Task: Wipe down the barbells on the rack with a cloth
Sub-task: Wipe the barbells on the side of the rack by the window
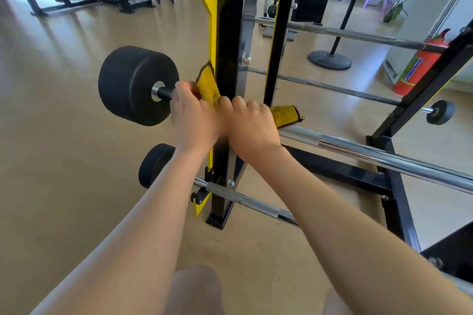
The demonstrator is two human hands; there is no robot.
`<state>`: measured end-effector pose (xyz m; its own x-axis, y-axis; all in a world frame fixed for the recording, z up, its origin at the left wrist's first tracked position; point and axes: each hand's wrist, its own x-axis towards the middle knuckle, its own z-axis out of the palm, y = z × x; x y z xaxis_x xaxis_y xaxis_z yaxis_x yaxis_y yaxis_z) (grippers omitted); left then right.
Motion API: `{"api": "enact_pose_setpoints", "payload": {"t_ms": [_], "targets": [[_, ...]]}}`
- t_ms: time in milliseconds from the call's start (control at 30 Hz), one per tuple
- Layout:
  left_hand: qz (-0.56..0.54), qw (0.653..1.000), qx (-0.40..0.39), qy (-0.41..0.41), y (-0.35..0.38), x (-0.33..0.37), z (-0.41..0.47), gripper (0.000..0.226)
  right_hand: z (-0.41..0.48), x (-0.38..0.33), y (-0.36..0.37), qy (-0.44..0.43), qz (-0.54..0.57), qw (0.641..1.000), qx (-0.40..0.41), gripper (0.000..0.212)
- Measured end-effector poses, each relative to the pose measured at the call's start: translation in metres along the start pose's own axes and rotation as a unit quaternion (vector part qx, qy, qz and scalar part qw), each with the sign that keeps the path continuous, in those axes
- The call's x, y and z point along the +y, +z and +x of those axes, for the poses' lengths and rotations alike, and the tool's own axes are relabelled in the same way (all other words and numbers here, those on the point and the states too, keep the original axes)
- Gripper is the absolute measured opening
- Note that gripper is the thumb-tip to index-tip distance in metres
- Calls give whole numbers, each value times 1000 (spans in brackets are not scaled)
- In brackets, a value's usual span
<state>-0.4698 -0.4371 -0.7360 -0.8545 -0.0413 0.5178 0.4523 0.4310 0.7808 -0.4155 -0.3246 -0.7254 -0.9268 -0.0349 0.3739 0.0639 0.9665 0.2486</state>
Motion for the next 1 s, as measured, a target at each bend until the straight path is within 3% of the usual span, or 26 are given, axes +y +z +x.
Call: {"api": "enact_pose_setpoints", "payload": {"t_ms": [67, 167, 300, 433, 533, 633, 767, 1000], "targets": [[38, 999, 29, 1, 4, 4, -1, 22, 2, 4, -3, 5, -12, 1000, -4, 32], [100, 994, 52, -4, 7, 12, -7, 31, 17, 0, -11, 47, 4, 999, -28, 14], [137, 988, 68, -26, 7, 23, -8, 55, 15, 13, -14, 34, 42, 997, -57, 18], [197, 971, 111, 82, 9, 34, -11, 46, -17, 37, -15, 33, 40, 997, -51, 34], [137, 970, 2, 201, 31, 53, -31, 24, -52, 74, -21, 50, 52, 996, -58, 36], [70, 966, -83, 235, 60, 81, -53, 25, -94, 114, -34, 75, 53, 994, -67, 29], [37, 952, -142, 269, 98, 124, -81, 26, -148, 173, -44, 100, 44, 988, -107, 26], [27, 926, -214, 311, 164, 205, -147, 25, -250, 261, -60, 186, 57, 972, -132, 53]]}}
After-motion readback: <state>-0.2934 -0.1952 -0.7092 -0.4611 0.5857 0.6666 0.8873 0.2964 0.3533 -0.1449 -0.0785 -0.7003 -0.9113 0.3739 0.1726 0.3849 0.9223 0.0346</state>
